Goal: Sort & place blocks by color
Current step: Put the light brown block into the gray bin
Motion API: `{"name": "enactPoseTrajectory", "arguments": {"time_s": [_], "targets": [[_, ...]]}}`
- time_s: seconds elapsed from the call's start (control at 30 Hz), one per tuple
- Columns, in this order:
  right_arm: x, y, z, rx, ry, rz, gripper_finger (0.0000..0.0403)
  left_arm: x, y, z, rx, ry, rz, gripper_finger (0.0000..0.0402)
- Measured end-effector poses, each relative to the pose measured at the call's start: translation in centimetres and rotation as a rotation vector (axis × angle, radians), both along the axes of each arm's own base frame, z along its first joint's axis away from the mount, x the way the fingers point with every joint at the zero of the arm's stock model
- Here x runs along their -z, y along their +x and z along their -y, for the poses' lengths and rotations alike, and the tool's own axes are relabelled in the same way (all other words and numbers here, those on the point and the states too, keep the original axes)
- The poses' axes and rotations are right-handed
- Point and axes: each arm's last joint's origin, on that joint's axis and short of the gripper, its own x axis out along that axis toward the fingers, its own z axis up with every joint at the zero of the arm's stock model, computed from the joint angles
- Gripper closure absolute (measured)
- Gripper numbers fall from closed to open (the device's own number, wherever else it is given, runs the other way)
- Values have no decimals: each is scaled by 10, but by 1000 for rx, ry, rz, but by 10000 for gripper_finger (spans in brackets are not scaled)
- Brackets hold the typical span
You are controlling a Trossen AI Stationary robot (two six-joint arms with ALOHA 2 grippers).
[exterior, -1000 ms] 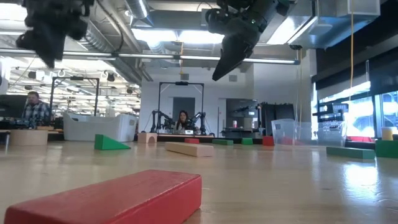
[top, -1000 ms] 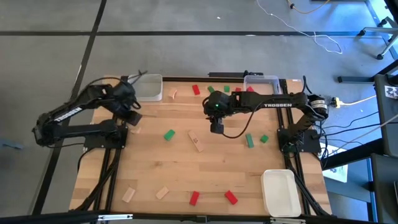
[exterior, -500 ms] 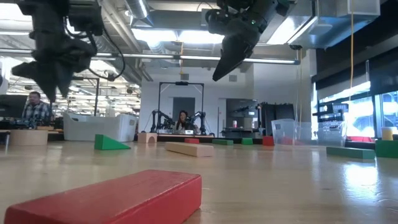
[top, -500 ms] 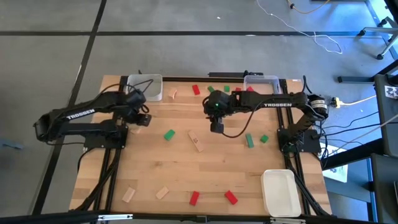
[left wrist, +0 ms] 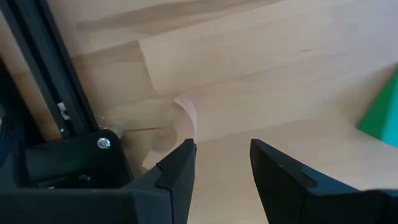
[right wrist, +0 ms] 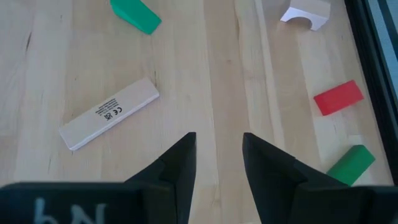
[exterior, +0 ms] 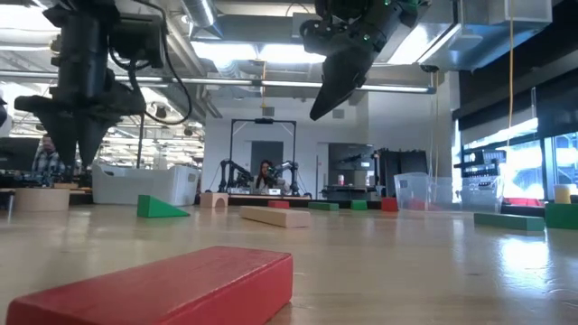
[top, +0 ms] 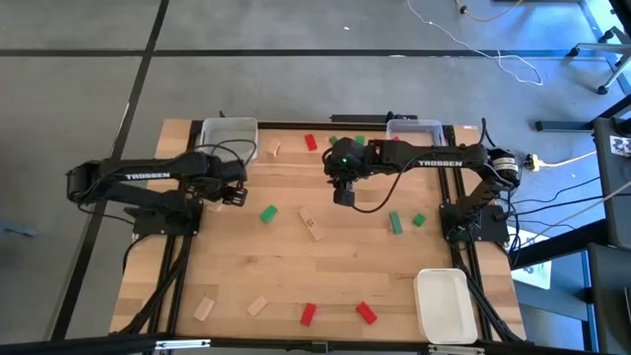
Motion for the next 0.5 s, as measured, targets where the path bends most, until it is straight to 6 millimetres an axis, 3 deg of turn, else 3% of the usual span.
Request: {"name": "enactPoseTrajectory", "arguments": {"time_s": [0.5], "targets": [[0, 0, 0, 0, 1, -1, 271, 28, 15, 5, 33, 6, -255, 255]]}}
